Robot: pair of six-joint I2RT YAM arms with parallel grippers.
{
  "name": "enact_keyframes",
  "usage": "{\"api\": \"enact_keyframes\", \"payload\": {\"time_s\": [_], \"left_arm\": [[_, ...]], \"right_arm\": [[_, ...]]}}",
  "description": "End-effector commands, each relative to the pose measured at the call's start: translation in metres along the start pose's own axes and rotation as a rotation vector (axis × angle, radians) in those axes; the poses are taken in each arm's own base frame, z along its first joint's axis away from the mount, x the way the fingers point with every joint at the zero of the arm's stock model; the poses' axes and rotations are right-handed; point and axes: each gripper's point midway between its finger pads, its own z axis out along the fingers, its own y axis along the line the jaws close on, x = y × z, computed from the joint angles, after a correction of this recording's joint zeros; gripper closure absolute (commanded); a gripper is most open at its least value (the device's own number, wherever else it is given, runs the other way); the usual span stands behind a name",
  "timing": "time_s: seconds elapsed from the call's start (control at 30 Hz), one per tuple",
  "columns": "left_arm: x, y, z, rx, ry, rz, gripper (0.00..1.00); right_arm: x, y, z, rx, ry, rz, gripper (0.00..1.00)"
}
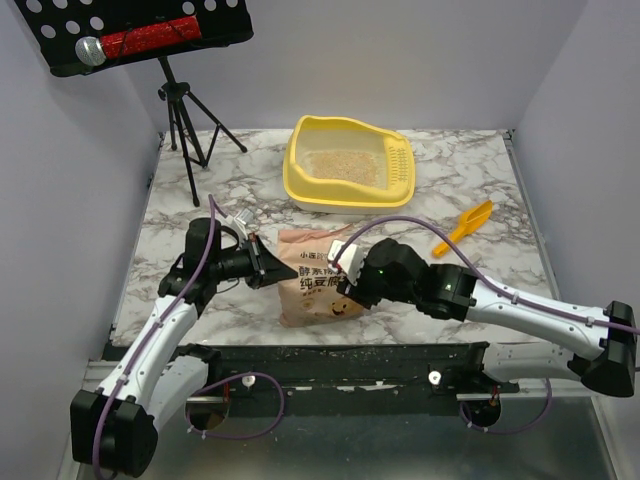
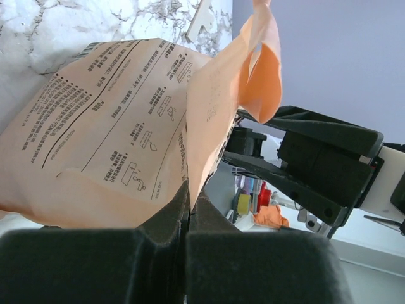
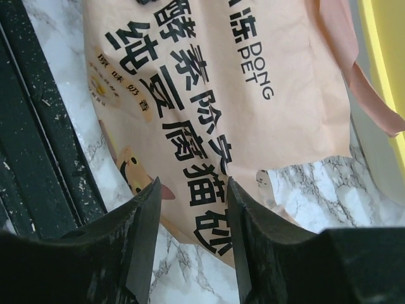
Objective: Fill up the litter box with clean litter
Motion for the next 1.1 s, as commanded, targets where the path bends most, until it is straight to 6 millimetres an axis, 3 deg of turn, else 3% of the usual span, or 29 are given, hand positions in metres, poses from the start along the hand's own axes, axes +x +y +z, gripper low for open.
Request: {"api": "enact_keyframes", "payload": {"time_s": [0.0, 0.17, 0.3, 0.5, 0.8, 1.07], "left_arm": [[0.001, -0.012, -0.006, 0.059, -0.015, 0.038, 1.00], [0.010, -0.006, -0.010, 0.051, -0.013, 0.013, 1.00], [0.017, -0.001, -0.011, 0.047, -0.004, -0.012, 1.00], [0.025, 0.007, -0.011, 0.039, 0.011, -0.042, 1.00], [0.032, 0.014, -0.011, 0.048, 0.028, -0.056, 1.00], [0.037, 0.018, -0.011, 0.044, 0.038, -0.060, 1.00]], "right_arm": [[-0.023, 0.005, -0.019, -0.068, -0.063, -0.065, 0.44], [-0.030, 0.008, -0.028, -0.113, -0.115, -0.217, 0.41], [-0.038, 0.013, -0.026, -0.153, -0.147, -0.301, 0.40], [-0.034, 0.029, -0.011, -0.258, -0.153, -0.422, 0.40], [-0.033, 0.015, 0.011, -0.250, -0.134, -0.449, 0.40], [-0.012, 0.004, 0.016, -0.270, -0.103, -0.394, 0.40]]}}
